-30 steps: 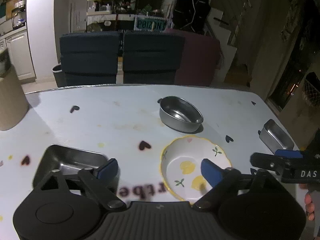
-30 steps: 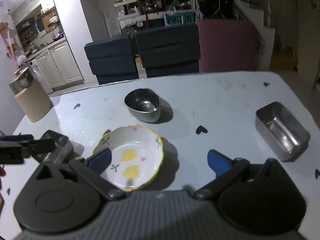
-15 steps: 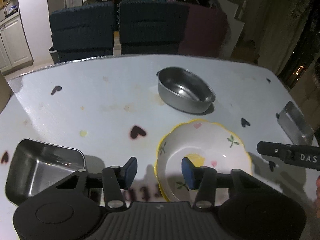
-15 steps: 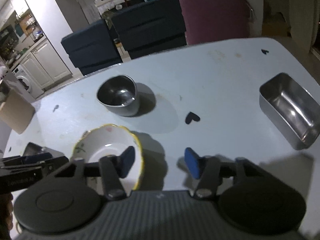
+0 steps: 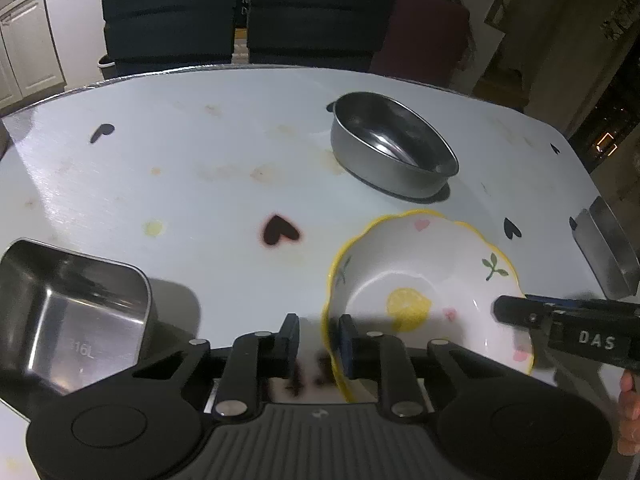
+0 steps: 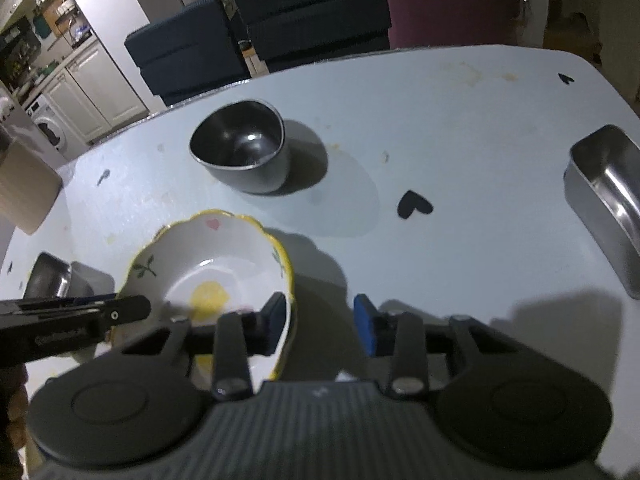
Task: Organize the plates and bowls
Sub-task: 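Lift the lemon bowl with both grippers toward the cream bowl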
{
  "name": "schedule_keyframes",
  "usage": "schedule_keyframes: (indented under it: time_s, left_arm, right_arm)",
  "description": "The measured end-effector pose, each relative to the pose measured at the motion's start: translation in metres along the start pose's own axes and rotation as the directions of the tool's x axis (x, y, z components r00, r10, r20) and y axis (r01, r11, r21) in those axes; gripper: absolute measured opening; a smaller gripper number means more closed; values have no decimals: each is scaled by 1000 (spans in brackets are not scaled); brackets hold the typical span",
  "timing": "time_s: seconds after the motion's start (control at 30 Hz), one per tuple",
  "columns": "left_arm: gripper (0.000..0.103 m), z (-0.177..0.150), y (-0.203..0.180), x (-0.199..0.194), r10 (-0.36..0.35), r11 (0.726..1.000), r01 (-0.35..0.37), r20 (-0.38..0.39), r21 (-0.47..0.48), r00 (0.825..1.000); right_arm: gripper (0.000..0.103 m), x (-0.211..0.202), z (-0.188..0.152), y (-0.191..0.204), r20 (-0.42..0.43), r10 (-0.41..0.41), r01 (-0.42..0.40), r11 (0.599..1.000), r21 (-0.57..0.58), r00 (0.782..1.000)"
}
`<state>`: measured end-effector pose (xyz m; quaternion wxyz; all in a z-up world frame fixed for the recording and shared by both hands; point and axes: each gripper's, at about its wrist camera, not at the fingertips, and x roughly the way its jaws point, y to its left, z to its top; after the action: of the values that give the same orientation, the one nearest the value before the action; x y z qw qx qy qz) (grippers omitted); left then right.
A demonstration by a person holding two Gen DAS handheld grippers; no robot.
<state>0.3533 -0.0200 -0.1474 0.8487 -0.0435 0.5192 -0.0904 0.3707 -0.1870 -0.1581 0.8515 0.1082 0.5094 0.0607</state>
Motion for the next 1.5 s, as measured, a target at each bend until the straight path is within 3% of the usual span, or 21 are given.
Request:
schedule_keyframes:
  time_s: [0.23, 0.33, 0.53, 0.7, 1.07, 1.3, 1.5]
  left_arm:
    - [21, -1, -3, 8, -27, 1000, 27, -6, 0, 1000]
    - [21, -1, -2, 9, -42, 999, 42, 1, -10, 999]
    - [17, -4, -2, 9, -52, 998, 52, 16, -18, 999]
    - [11, -6, -5, 3, -28, 1000, 29, 23, -8, 999]
    - [9, -19, -6, -64, -57, 998, 54, 130, 25, 990]
    - [9, -46, 7, -109, -48, 999, 44, 172, 27, 984]
    - [9, -75, 25, -131, -32, 999, 30, 172, 14, 985]
  right_arm:
    - [29, 9, -1, 6, -43, 1, -1, 1000, -19, 999]
    - [18, 13, -2, 11, -55, 3, -5, 999, -37, 998]
    - [18, 18, -4, 21, -49, -7, 5, 998, -55, 999]
    - [12, 13, -6, 21, -31, -17, 15, 998, -56, 999]
    - [9, -38, -15, 22, 46, 23, -21, 999, -36, 999]
    - [9, -81, -34, 39, 96, 78, -75, 996, -42, 992]
    - [9, -96, -53, 59, 80, 124, -120, 991, -53, 989]
